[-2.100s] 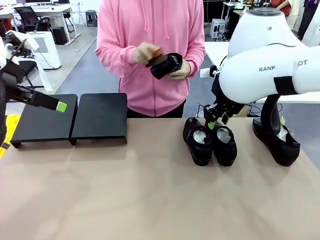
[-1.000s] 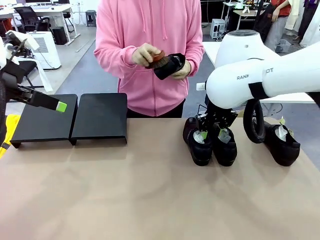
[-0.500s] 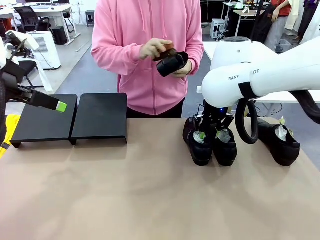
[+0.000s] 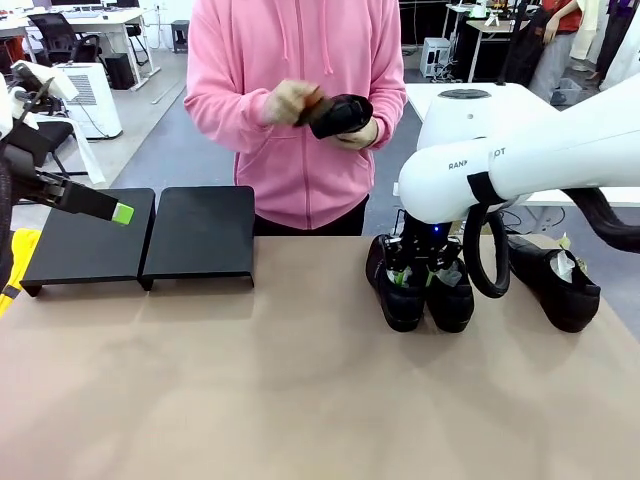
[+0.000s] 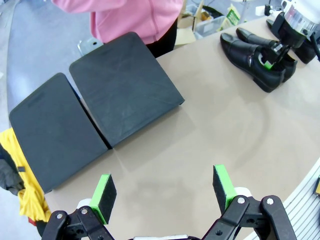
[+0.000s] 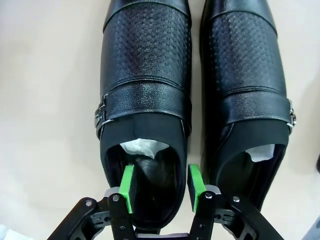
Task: Organize the shoes by placing them on the stand.
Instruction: Pick up one Shoe and place it in the middle of the table.
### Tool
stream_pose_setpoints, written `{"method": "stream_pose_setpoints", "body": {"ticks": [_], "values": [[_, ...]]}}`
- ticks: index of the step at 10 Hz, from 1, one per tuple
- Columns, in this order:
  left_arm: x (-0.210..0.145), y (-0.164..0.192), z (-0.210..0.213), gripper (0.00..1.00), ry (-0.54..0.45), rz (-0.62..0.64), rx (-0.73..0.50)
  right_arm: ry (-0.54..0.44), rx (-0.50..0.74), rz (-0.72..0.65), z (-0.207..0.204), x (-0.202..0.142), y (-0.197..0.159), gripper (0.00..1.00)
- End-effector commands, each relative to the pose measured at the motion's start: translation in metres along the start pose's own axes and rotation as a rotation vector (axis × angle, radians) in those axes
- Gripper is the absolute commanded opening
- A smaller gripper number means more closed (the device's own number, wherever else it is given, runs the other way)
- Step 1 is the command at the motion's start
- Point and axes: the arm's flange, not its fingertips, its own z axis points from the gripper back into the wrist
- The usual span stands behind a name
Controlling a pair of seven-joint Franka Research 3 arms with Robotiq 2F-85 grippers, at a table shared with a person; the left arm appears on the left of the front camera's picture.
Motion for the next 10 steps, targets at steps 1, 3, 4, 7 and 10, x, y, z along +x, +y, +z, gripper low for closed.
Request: {"method": "stream_pose_setpoints", "body": {"ticks": [1,3,4,7,10], "values": [[-0.001,0.002,0.001,1.0,0.001,-0.009,-0.003,-0.005,-0.002,-0.038,-0.004,0.006,0.005,0.56],[-0.001,0.002,0.001,1.0,0.001,-0.009,-0.003,0.001,0.004,-0.025,-0.007,0.005,0.005,0.52],[-0.001,0.002,0.001,1.0,0.001,-0.009,-0.003,0.001,0.003,-0.013,-0.007,0.005,0.005,0.34],[-0.001,0.002,0.001,1.0,0.001,-0.009,-0.003,0.019,-0.002,0.0,-0.009,0.006,0.006,0.0],[-0.001,0.002,0.001,1.0,0.001,-0.009,-0.003,0.059,-0.027,0.017,-0.018,0.007,0.005,0.0]]}}
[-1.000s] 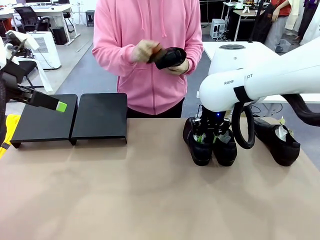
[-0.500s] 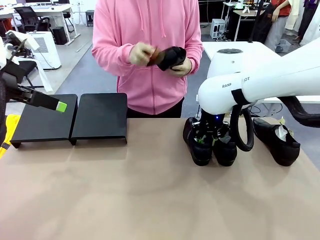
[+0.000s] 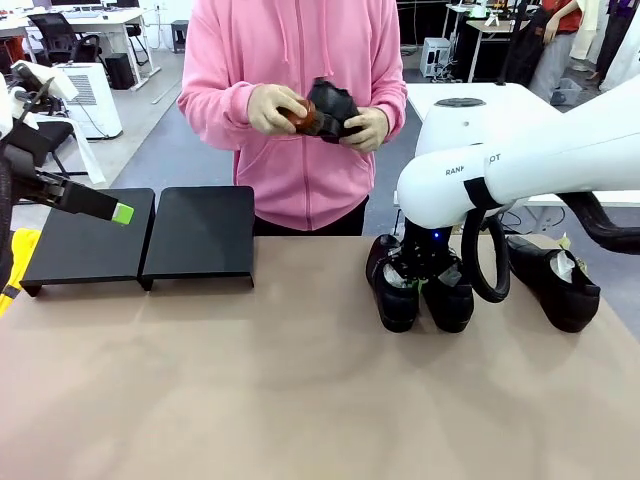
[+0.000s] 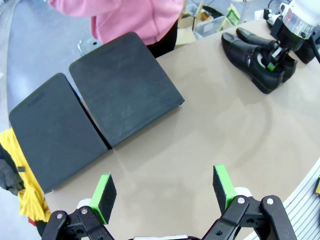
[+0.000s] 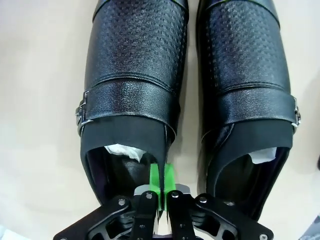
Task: Organize the shoes by placing them on the stand.
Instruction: Pick up one Shoe and place it in the middle of the table.
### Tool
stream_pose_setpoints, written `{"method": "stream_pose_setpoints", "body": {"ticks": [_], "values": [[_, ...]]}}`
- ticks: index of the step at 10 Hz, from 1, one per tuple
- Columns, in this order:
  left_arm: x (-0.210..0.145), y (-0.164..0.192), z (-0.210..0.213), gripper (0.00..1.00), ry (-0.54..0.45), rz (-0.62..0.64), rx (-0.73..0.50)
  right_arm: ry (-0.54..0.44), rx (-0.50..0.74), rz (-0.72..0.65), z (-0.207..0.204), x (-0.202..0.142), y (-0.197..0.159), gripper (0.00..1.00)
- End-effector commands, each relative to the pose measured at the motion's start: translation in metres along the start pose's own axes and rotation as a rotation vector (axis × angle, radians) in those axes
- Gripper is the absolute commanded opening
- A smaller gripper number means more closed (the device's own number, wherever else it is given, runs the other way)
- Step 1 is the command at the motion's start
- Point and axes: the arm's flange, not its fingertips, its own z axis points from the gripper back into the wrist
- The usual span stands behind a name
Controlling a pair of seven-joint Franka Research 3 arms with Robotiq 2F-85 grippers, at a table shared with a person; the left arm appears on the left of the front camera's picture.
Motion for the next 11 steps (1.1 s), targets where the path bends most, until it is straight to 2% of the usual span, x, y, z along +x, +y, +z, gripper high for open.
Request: {"method": "stream_pose_setpoints", "body": {"ticks": [1,2,3,5,6,8,10,11], "values": [[-0.001,0.002,0.001,1.0,0.001,-0.009,-0.003,0.033,-0.011,0.021,-0.008,0.006,0.006,0.0],[-0.001,0.002,0.001,1.0,0.001,-0.009,-0.003,0.018,0.007,0.021,0.001,0.002,0.006,0.0],[-0.001,0.002,0.001,1.0,0.001,-0.009,-0.003,-0.056,0.033,0.059,0.026,-0.013,0.009,0.0],[-0.001,0.002,0.001,1.0,0.001,-0.009,-0.003,-0.179,0.091,0.086,0.072,-0.059,0.011,0.0],[-0.001,0.002,0.001,1.0,0.001,-0.009,-0.003,-0.196,0.136,0.106,0.082,-0.084,0.014,0.0],[-0.001,0.002,0.001,1.0,0.001,-0.009,-0.003,-0.182,0.198,0.182,0.081,-0.138,0.038,0.0],[-0.001,0.002,0.001,1.0,0.001,-0.009,-0.003,-0.148,0.274,0.221,0.063,-0.178,0.061,0.0],[-0.001,0.002,0.001,1.0,0.001,-0.009,-0.003,-0.2,0.315,0.245,0.064,-0.195,0.072,0.0]]}}
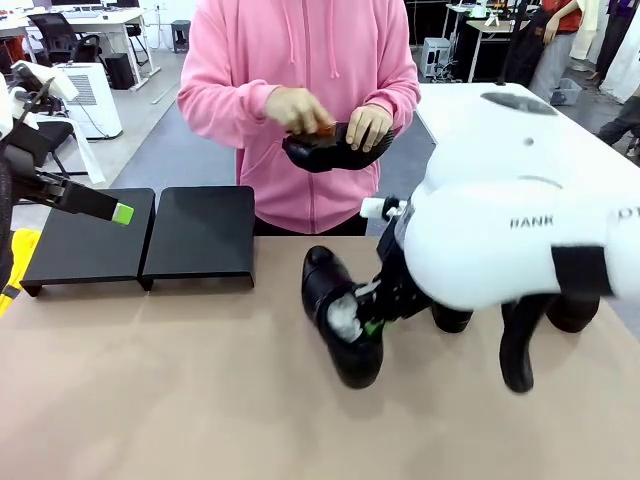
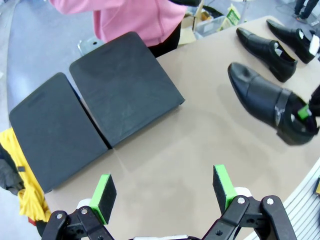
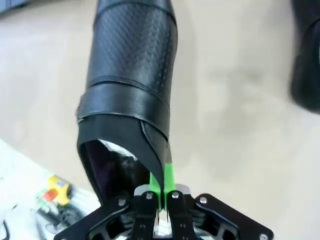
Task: Organize the shoes by placing them on the stand.
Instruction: Pick up one Shoe and place it in the middle of the table.
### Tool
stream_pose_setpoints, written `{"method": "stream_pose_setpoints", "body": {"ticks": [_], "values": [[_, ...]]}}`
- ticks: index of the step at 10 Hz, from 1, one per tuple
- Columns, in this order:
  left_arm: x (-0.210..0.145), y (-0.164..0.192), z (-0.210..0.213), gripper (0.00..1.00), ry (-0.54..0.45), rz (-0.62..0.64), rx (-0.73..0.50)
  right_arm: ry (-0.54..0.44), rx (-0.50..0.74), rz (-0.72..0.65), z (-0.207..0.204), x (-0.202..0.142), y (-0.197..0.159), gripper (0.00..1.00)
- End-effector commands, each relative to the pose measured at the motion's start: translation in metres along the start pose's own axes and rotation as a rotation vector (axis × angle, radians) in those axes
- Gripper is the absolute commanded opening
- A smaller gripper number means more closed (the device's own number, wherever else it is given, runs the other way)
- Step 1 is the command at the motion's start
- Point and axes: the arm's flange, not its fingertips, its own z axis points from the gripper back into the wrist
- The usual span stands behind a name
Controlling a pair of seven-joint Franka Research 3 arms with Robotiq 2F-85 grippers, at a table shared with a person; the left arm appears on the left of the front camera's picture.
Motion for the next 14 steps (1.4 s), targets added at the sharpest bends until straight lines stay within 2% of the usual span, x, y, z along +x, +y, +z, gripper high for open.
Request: {"method": "stream_pose_setpoints", "body": {"ticks": [1,4,8,9,12,14], "values": [[-0.001,0.002,0.001,1.0,0.0,-0.01,-0.004,-0.094,0.062,0.013,-0.001,-0.013,0.01,0.0],[-0.001,0.002,0.001,1.0,0.0,-0.01,-0.004,-0.03,0.12,-0.012,-0.033,-0.021,0.026,0.0],[-0.001,0.002,0.001,1.0,0.0,-0.01,-0.004,0.078,0.12,-0.068,-0.063,-0.023,0.036,0.0],[-0.001,0.002,0.001,1.0,0.0,-0.01,-0.004,0.103,0.119,-0.072,-0.066,-0.023,0.039,0.05],[-0.001,0.002,0.001,1.0,0.0,-0.01,-0.004,0.145,0.122,-0.071,-0.068,-0.023,0.04,0.44],[-0.001,0.002,0.001,1.0,0.0,-0.01,-0.004,0.129,0.138,-0.071,-0.059,-0.023,0.036,0.72]]}}
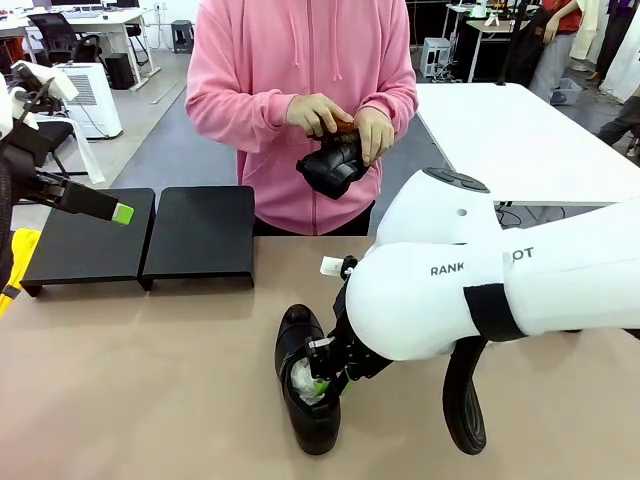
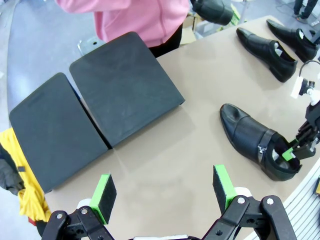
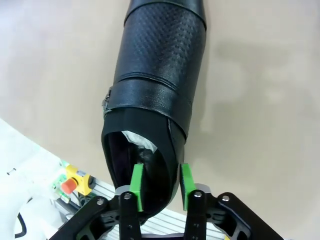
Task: Organize the shoes by placing them on the stand.
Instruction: Pick up one Shoe and place it in the middle of the table, then place the Shoe from the middle of the table onto the Shoes Stand.
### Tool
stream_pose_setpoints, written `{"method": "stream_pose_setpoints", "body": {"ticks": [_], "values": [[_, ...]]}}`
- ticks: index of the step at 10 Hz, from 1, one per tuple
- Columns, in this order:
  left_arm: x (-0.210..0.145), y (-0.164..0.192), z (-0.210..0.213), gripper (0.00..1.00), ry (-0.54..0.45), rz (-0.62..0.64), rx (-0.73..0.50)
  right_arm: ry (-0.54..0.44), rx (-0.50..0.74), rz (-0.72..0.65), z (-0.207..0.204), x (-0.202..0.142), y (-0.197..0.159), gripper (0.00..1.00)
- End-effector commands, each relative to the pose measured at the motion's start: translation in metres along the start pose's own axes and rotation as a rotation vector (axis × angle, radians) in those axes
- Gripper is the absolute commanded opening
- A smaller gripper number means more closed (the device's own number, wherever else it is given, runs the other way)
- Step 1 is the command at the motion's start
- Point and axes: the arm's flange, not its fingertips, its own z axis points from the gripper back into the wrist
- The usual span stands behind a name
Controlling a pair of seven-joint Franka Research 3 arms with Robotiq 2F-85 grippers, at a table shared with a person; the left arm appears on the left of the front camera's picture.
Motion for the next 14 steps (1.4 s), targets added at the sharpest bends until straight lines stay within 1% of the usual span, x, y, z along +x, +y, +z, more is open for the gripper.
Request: {"method": "stream_pose_setpoints", "body": {"ticks": [1,2,3,4,5,13,14], "values": [[-0.001,0.002,0.001,1.0,0.001,-0.01,-0.004,-0.022,0.031,0.001,0.017,-0.002,-0.004,0.86],[-0.001,0.002,0.001,1.0,0.001,-0.01,-0.004,-0.037,0.01,0.015,0.029,-0.003,-0.007,0.99],[-0.001,0.002,0.001,1.0,0.001,-0.01,-0.004,-0.062,-0.009,0.024,0.042,-0.005,-0.013,1.0],[-0.001,0.002,0.001,1.0,0.001,-0.01,-0.004,-0.075,-0.001,0.086,0.052,-0.008,-0.018,1.0],[-0.001,0.002,0.001,1.0,0.001,-0.01,-0.004,-0.045,0.006,0.004,0.028,0.001,-0.002,1.0],[-0.001,0.002,0.001,1.0,0.001,-0.01,-0.004,-0.045,0.006,0.004,0.028,0.001,-0.002,1.0],[-0.001,0.002,0.001,1.0,0.001,-0.01,-0.004,-0.029,-0.003,0.018,0.029,0.0,-0.006,1.0]]}}
